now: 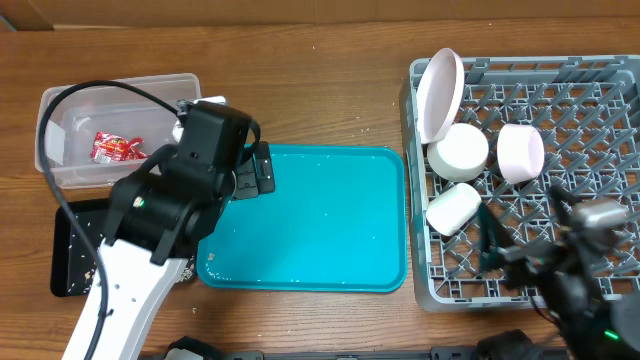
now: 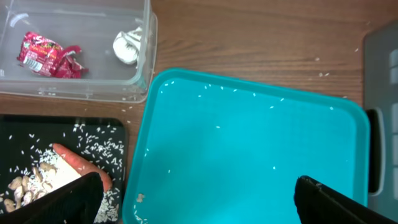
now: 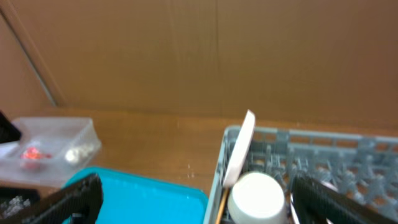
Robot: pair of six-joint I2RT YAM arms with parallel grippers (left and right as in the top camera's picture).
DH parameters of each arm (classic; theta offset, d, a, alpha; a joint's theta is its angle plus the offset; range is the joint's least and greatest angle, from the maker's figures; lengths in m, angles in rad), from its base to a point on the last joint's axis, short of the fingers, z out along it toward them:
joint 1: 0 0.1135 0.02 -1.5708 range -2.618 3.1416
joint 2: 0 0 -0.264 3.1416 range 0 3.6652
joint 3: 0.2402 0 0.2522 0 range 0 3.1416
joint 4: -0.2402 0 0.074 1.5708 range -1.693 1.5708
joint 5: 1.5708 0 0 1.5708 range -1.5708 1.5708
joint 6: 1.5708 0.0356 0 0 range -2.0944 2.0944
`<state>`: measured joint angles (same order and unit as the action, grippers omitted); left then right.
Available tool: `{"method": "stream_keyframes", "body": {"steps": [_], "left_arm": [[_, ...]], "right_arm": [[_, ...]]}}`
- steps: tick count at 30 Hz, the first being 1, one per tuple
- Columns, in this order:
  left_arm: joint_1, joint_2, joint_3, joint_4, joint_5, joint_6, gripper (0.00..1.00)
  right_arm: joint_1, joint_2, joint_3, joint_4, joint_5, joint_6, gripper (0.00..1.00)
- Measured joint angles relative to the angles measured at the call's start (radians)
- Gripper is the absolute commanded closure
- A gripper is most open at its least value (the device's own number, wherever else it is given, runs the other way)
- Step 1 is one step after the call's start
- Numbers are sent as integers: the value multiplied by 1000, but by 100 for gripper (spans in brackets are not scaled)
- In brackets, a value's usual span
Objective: Sort waste into correct bins and load items into the dishwasher
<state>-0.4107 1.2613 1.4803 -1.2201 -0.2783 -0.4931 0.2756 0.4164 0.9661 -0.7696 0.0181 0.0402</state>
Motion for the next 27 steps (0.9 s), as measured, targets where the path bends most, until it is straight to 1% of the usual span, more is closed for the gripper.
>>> {"method": "stream_keyframes", "body": {"steps": [4, 7, 14, 18, 27], "left_arm": [[0, 49, 0, 1, 0, 0, 0], [0, 85, 0, 1, 0, 0, 0], [0, 176, 0, 1, 0, 0, 0], [0, 226, 0, 1, 0, 0, 0], [0, 329, 0, 1, 0, 0, 0]], "right_arm": [[0, -95, -270, 95, -3, -8, 0], [0, -154, -443, 198, -4, -10, 0], [0, -307, -771, 460, -27, -10, 0], [0, -391, -888, 530, -38, -10, 0], [0, -401, -903, 553, -40, -11, 0]]}}
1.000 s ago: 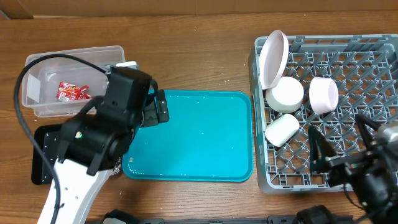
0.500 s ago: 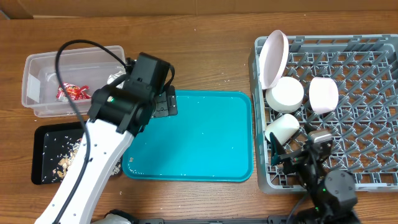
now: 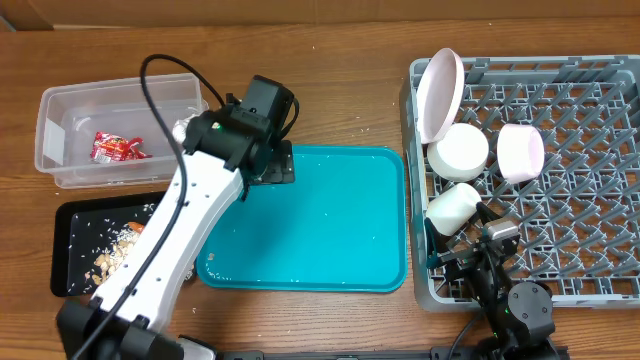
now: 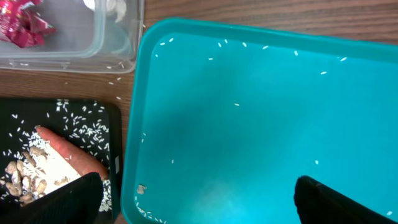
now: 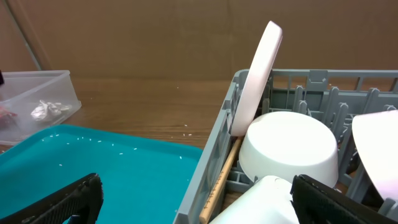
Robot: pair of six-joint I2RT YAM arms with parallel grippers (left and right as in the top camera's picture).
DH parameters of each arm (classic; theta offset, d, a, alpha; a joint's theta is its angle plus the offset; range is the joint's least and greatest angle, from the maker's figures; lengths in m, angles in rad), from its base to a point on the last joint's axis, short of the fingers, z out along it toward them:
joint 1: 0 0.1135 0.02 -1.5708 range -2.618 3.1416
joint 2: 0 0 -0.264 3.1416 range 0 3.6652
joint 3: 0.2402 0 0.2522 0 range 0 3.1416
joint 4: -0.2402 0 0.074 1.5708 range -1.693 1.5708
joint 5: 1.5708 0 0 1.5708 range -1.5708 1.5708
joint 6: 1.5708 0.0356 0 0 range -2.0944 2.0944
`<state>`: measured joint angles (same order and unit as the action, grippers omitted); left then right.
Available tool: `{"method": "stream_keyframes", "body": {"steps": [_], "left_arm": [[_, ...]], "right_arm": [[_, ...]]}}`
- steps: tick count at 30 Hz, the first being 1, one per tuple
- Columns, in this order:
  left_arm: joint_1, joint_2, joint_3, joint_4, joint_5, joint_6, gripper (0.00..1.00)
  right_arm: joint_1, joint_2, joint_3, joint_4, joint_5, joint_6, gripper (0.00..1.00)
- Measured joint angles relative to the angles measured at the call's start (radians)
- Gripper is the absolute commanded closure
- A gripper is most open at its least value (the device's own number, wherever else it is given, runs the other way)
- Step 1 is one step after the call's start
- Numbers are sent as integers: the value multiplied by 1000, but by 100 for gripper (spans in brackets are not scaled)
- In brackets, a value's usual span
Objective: Sort waste into correct bins and load items into the dishwasher
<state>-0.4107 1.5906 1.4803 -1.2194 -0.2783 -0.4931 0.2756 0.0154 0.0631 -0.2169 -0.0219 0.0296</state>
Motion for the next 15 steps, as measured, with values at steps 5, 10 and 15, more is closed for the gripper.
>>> {"method": "stream_keyframes", "body": {"steps": [5, 10, 15], "left_arm": [[0, 52, 0, 0, 0, 0, 0], [0, 94, 0, 0, 0, 0, 0], [-4, 85, 0, 1, 0, 0, 0]], "right_arm": [[0, 0, 0, -1, 0, 0, 0], [0, 0, 0, 0, 0, 0, 0], [0, 0, 0, 0, 0, 0, 0]]}}
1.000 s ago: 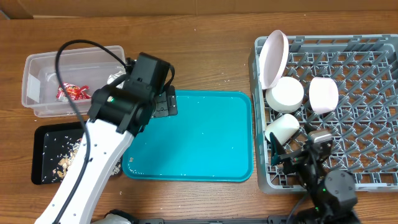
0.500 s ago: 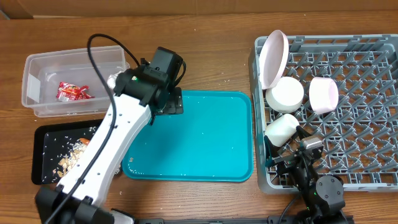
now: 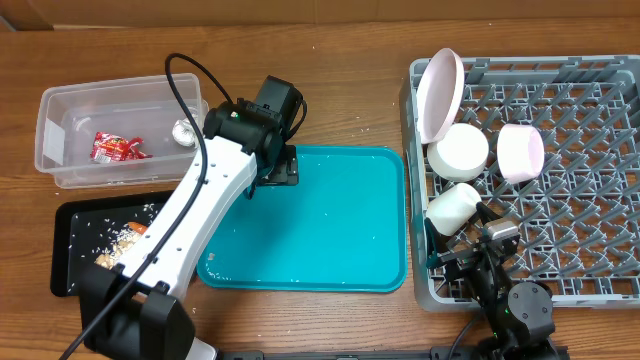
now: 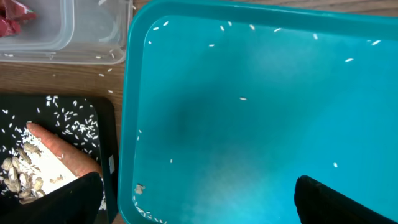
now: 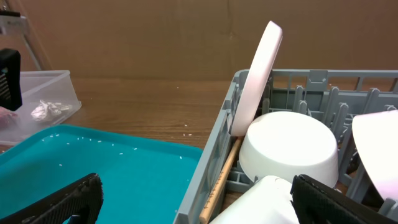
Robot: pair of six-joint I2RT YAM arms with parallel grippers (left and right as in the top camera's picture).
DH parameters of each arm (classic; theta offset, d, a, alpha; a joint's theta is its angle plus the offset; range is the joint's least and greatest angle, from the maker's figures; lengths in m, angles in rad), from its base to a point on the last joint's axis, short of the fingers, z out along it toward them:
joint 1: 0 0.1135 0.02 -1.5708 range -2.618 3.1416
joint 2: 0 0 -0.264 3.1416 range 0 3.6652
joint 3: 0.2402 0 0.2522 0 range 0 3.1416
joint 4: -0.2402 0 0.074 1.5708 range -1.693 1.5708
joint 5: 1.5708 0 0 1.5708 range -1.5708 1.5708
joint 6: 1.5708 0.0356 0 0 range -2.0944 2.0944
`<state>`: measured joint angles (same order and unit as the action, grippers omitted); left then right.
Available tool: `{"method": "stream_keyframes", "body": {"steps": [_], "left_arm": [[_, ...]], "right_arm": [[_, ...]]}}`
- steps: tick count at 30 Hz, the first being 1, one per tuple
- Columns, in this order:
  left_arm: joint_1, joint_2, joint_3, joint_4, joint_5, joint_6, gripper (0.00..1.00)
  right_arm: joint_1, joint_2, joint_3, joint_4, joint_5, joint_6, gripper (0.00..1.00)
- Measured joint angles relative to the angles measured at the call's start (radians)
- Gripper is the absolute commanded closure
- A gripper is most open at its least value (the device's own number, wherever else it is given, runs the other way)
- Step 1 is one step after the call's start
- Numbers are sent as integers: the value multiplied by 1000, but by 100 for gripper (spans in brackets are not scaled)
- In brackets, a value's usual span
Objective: Sort waste into correct bins and load items into the dishwasher
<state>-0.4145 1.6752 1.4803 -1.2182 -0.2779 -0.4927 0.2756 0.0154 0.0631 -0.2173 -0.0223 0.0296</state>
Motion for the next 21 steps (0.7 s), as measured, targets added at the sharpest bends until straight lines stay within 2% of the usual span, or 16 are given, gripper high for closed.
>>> {"method": "stream_keyframes", "body": {"steps": [3, 10, 15, 19, 21], "left_arm": [[-11, -59, 0, 3, 0, 0, 0], [-15, -347, -8, 29, -23, 9, 0], [51, -596, -203, 322, -50, 40, 0], [150, -848, -506, 575, -12, 111, 0], [185, -954, -614, 647, 7, 137, 0]], "right_arm": [[0, 0, 0, 0, 0, 0, 0], [0, 0, 0, 0, 0, 0, 0], [0, 0, 0, 0, 0, 0, 0], [0, 0, 0, 1, 0, 0, 0], [0, -1, 0, -1, 0, 0, 0]]}}
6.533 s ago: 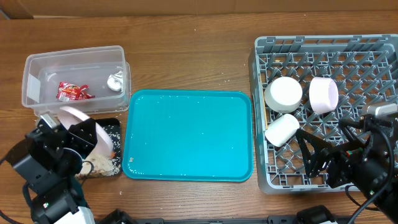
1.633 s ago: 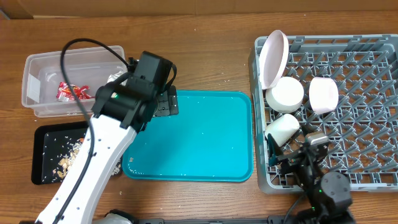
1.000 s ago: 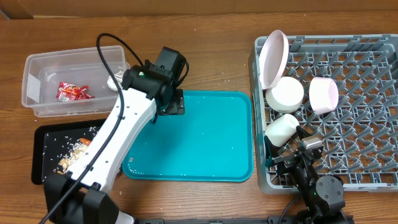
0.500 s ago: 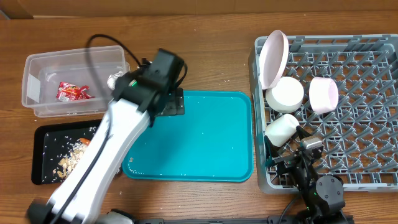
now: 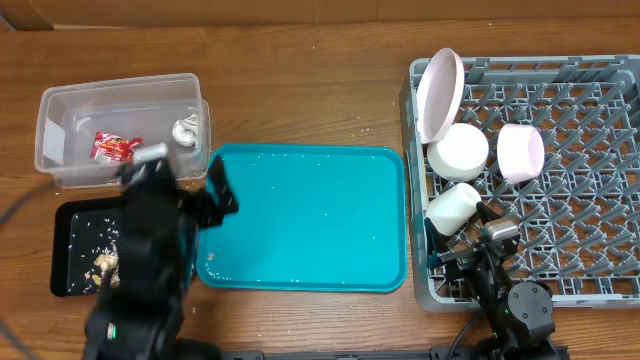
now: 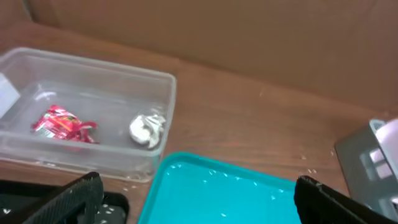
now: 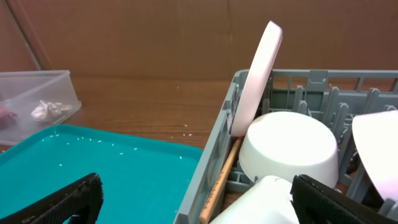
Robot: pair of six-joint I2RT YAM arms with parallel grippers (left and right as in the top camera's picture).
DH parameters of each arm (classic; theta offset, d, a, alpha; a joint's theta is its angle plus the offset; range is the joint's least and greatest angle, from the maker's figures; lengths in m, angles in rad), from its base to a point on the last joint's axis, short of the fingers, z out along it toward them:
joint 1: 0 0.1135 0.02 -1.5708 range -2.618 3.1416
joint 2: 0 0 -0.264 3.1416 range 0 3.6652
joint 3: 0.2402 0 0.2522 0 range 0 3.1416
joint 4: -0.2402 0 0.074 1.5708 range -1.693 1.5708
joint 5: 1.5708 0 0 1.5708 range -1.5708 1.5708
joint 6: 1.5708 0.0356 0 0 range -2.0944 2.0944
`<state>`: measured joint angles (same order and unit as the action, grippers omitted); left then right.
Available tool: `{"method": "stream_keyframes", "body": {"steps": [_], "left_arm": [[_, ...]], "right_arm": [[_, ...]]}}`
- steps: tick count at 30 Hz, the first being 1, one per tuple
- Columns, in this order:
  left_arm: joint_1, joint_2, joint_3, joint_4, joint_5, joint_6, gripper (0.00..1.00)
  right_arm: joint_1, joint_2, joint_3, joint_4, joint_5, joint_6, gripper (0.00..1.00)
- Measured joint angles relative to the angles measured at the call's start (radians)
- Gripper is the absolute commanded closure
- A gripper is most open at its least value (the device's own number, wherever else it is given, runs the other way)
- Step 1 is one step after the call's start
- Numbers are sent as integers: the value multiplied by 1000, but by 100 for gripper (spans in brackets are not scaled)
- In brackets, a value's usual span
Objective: Sort waste into correct bins and load items into the dishwasher
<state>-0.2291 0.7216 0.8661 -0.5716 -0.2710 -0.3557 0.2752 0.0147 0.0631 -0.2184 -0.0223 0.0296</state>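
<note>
The teal tray (image 5: 310,215) holds only scattered rice grains. A red wrapper (image 6: 62,122) and a crumpled white scrap (image 6: 147,129) lie in the clear bin (image 5: 45,140). In the grey dish rack (image 5: 415,200) are a pink plate (image 5: 440,95) on edge, a white bowl (image 5: 458,152), a pink bowl (image 5: 520,152) and a white cup (image 5: 452,208). My left gripper (image 6: 199,208) is open and empty, low over the tray's left edge and facing the bin. My right gripper (image 7: 199,205) is open and empty at the rack's front left corner.
A black tray (image 5: 75,245) with rice and food scraps sits front left, partly under my left arm. A wooden chopstick (image 7: 224,180) lies along the rack's left wall. Bare wooden table (image 5: 320,90) runs behind the teal tray.
My left arm has pulled back from the teal tray's far left corner to the front left, over the black tray. Its camera now faces the bin. The right arm has not moved.
My left gripper was open beside the clear bin's right end while the right arm was moving at the rack's front. Then the left gripper stood open above the tray's far left corner, the right arm still. Now the left arm is back at front left, empty.
</note>
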Motion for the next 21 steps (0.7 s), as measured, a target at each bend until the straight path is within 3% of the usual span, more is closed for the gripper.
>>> {"method": "stream_keyframes", "body": {"steps": [4, 9, 14, 21], "left_arm": [[84, -292, -219, 85, 17, 52, 0], [151, -532, -393, 113, 33, 74, 0], [180, -673, -575, 204, 64, 75, 0], [184, -705, -784, 368, 78, 3, 0]], "right_arm": [[0, 0, 0, 2, 0, 0, 0], [0, -1, 0, 1, 0, 0, 0], [0, -1, 0, 2, 0, 0, 0], [0, -1, 0, 1, 0, 0, 0]]}}
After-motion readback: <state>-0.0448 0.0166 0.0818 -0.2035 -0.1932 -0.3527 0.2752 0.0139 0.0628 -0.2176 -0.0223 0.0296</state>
